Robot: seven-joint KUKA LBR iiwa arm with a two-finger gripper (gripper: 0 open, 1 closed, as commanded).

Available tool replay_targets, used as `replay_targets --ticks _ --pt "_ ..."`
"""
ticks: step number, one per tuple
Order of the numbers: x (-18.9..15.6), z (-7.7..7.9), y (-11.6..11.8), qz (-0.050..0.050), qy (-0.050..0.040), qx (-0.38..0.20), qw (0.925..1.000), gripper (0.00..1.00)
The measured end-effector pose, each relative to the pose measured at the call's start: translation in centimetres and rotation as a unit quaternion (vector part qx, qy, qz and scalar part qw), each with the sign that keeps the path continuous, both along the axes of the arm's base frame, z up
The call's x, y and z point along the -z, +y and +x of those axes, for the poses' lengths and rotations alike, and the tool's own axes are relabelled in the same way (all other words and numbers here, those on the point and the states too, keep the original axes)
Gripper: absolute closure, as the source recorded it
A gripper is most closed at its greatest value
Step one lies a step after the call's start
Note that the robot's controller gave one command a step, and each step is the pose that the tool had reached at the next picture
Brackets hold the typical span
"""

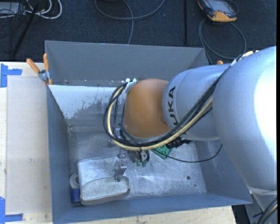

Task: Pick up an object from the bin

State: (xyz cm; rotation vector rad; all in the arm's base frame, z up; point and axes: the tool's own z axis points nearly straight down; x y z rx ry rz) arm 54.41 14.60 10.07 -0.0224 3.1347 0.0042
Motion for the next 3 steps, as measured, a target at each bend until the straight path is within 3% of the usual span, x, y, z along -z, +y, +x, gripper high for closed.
replay_targets --ticks 1,2,3 --pt "-0.7 -0.6 -0.2 0.001 -0.0053 -0.012 0.9999 0.0" --pt "0.2 0.0 0.4 -0.005 0.0012 -0.007 1.0 0.0" --pt "-0.5 -1.0 -1.2 0.001 -0.0087 -0.027 0.9996 0.0"
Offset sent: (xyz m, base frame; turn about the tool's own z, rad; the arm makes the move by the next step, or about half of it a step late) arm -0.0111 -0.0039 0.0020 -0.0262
